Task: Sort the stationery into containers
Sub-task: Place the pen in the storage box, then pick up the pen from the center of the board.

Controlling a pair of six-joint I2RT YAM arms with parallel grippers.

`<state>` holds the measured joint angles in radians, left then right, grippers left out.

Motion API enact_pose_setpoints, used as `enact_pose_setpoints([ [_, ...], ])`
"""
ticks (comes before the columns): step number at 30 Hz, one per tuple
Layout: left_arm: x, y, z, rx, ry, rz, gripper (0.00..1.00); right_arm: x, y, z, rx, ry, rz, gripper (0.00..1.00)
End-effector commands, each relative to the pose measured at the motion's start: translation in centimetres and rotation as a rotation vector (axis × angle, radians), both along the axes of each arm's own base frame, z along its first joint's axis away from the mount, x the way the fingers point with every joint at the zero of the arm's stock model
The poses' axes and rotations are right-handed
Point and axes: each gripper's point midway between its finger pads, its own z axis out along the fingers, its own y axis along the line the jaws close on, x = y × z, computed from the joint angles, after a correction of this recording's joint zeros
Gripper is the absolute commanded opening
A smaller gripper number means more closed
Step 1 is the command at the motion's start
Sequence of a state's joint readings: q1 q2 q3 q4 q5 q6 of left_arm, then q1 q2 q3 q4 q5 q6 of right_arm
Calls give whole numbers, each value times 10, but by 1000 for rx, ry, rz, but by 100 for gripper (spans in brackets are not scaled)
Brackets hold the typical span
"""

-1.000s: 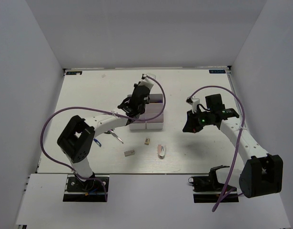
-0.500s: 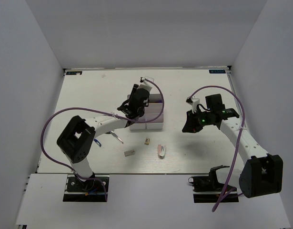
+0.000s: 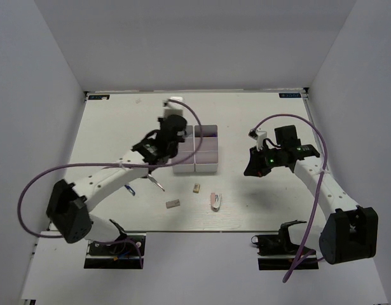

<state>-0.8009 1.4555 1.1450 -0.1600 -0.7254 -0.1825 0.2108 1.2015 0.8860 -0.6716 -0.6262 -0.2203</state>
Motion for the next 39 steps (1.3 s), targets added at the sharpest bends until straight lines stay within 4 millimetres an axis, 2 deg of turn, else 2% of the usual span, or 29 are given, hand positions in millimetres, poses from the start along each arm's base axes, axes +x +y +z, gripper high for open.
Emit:
enact_pose_setpoints([
  [1, -49, 80, -26, -243, 265, 258, 5, 2, -1, 7, -9, -70, 15, 0],
  [2, -46, 111, -33, -294, 283, 345, 15, 1, 2, 10, -2, -84, 35, 12],
  [3, -64, 117, -51, -348, 358, 332, 25, 1, 4, 14, 6, -101, 52, 36],
  [4, -74, 115, -63, -427, 431, 326, 32, -1, 8, 17, 20, -106, 67, 43],
  [5, -87, 143, -79, -475, 489, 397, 40, -4, 15, 20, 25, -112, 100, 48],
  [6, -97, 151, -87, -490, 536, 425, 44, -6, 18, 19, 27, -100, 106, 50],
  [7, -104, 147, -93, -534, 590, 406, 48, -7, 22, 20, 17, -107, 121, 50],
  [9, -124, 175, -114, -551, 659, 518, 48, -6, 28, 18, -5, -94, 135, 48],
  [10, -125, 184, -117, -571, 657, 552, 48, -6, 33, 20, -12, -99, 150, 39],
  [11, -139, 184, -135, -581, 718, 566, 46, -3, 33, 18, -39, -107, 144, 31],
  [12, -142, 187, -139, -597, 725, 576, 42, -6, 42, 20, -41, -101, 162, 21],
  [13, -140, 194, -142, -642, 729, 604, 41, -3, 46, 23, -47, -111, 168, 5],
  [14, -147, 191, -155, -656, 766, 606, 39, -1, 47, 23, -63, -116, 164, 0],
  [15, -147, 199, -164, -691, 791, 647, 37, 2, 61, 33, -56, -131, 189, 0],
  [20, -143, 205, -180, -698, 840, 692, 33, 0, 74, 31, -94, -128, 221, 2],
  [21, -143, 209, -184, -688, 849, 717, 33, -5, 71, 23, -109, -116, 223, 2],
  [24, -134, 208, -186, -665, 853, 709, 33, -7, 70, 18, -114, -134, 222, 3],
  [28, -127, 220, -197, -583, 886, 761, 33, -8, 68, 18, -109, -145, 218, 3],
  [31, -117, 228, -192, -552, 860, 775, 33, -11, 67, 17, -108, -146, 222, 4],
  [39, -114, 240, -206, -469, 903, 809, 35, -12, 66, 18, -102, -150, 224, 6],
])
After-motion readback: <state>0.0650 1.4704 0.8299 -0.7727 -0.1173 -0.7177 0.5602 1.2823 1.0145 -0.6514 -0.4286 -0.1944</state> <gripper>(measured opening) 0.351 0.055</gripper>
